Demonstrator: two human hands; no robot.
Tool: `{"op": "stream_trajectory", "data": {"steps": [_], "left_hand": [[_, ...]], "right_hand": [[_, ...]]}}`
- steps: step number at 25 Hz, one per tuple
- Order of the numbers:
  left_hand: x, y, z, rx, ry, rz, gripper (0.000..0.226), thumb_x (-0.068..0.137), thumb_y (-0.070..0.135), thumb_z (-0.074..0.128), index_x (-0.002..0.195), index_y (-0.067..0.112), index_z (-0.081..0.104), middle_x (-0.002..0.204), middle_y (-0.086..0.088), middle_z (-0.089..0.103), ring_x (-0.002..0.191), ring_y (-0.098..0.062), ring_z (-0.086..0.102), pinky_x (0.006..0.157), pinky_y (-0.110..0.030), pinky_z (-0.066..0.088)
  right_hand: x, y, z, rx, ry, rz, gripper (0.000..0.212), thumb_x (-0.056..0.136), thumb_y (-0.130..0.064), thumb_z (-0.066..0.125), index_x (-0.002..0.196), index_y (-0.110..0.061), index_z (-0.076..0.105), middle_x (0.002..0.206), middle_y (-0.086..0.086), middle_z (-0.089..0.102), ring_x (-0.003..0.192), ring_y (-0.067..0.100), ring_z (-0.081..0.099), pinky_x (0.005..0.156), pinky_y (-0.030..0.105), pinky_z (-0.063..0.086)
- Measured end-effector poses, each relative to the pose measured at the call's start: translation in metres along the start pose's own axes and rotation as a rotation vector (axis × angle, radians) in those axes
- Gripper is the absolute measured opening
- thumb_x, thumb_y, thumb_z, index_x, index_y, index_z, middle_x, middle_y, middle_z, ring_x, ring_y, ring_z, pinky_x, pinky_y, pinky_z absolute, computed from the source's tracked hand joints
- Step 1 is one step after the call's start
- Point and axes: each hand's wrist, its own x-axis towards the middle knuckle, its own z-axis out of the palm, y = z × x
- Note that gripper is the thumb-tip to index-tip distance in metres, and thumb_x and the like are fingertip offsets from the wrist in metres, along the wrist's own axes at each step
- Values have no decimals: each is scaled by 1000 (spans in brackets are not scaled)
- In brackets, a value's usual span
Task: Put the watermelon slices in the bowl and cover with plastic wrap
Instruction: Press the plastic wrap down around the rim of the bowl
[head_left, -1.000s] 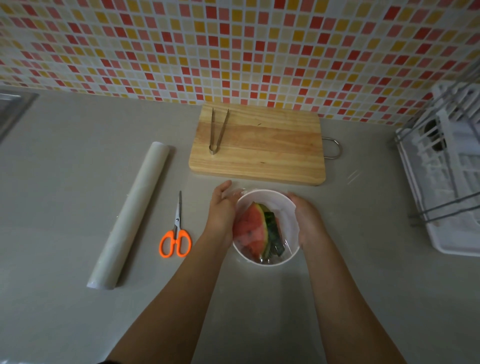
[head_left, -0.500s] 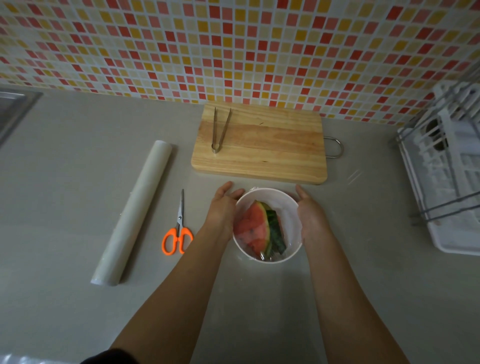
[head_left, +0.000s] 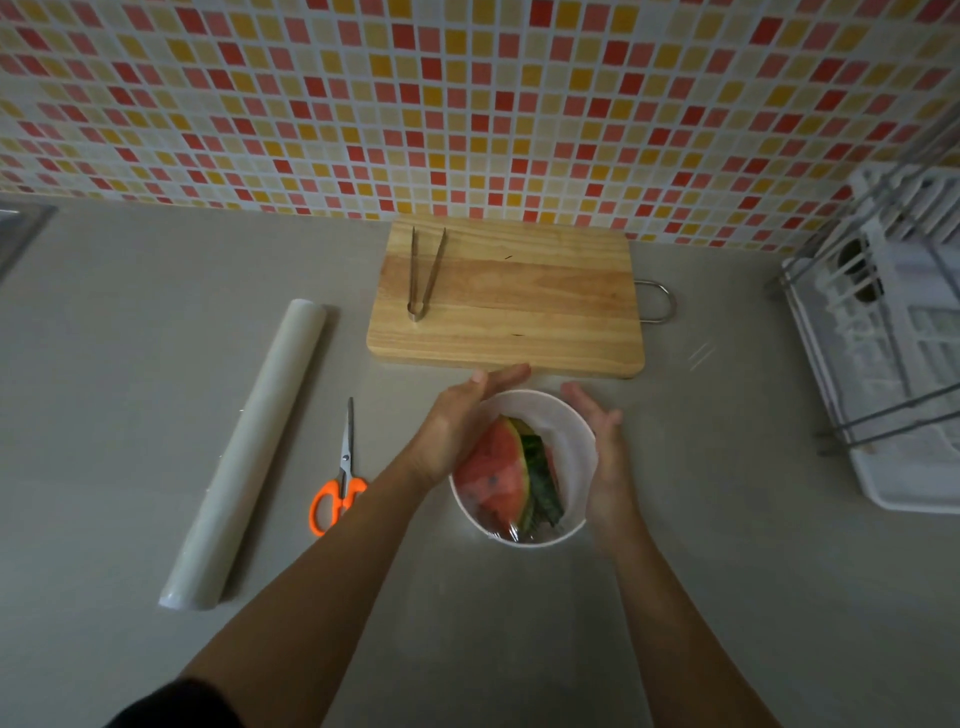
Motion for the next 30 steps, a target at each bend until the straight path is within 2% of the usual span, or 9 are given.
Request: {"op": "stream_trajectory", "data": {"steps": [3, 8, 12, 15, 18, 20, 23, 27, 30], "left_hand": [[8, 0, 3, -101, -12, -133, 62, 99, 45, 17, 126, 6, 56, 117, -10, 65, 106, -16, 65, 89, -25, 54], [14, 0, -2, 8, -118, -184, 81, 99, 54, 9, 124, -5, 59, 120, -27, 64, 113, -32, 62, 100, -37, 49], [16, 11, -1, 350, -87, -215, 96, 88, 71, 3, 118, 6, 66, 119, -22, 67, 116, -34, 61, 109, -51, 39], [3, 11, -13, 361, 83, -182, 102, 77, 76, -4, 141, 17, 49, 144, -14, 51, 136, -28, 44, 116, -47, 28], [-37, -12, -3, -15, 371, -15, 84, 90, 67, -1, 144, 18, 41, 149, -3, 45, 134, -13, 45, 111, -28, 33], [-51, -30, 22, -219, 410, 48, 68, 92, 61, 14, 135, 21, 48, 130, 1, 61, 109, -2, 64, 85, -16, 51], [-45, -43, 43, -291, 577, 89, 45, 103, 37, 21, 127, 18, 55, 104, 7, 69, 87, 2, 70, 64, -12, 54], [-41, -36, 44, -320, 656, 14, 50, 105, 33, 19, 114, 13, 64, 96, -2, 73, 85, -9, 71, 66, -19, 56], [-39, -31, 37, -189, 644, -49, 65, 103, 41, 10, 112, 7, 64, 109, -13, 70, 100, -22, 66, 92, -34, 52]], "right_hand": [[6, 2, -1, 181, -57, 106, 88, 72, -75, 38, 129, -9, 49, 106, 5, 70, 104, 18, 65, 82, 27, 54], [12, 3, 1, 48, 31, 201, 89, 72, -78, 23, 113, -9, 63, 113, 23, 66, 108, 36, 61, 100, 54, 43], [6, -7, 2, -345, 168, 255, 98, 60, -90, 7, 91, -17, 65, 98, 7, 68, 99, 24, 63, 88, 38, 49], [6, -18, -9, -654, 177, 82, 90, 67, -86, 0, 90, -27, 64, 99, -5, 67, 95, 7, 57, 78, 23, 42], [0, -15, -12, -257, 155, -49, 89, 65, -89, 16, 127, -34, 48, 140, -6, 46, 126, 1, 39, 105, 23, 27], [-6, -7, -2, 32, 96, -40, 90, 61, -92, 29, 125, -31, 48, 142, 2, 46, 129, 14, 44, 107, 33, 33], [-13, 0, 13, 203, 67, -12, 78, 77, -76, 25, 122, -18, 52, 129, 18, 56, 116, 28, 55, 101, 43, 42], [-7, 0, 11, 155, 143, 60, 77, 82, -65, 14, 119, -12, 57, 115, 14, 65, 110, 26, 60, 96, 37, 47], [1, 0, 3, 17, 207, 188, 78, 89, -65, 2, 100, -21, 65, 93, 0, 73, 92, 12, 67, 83, 22, 52]]}}
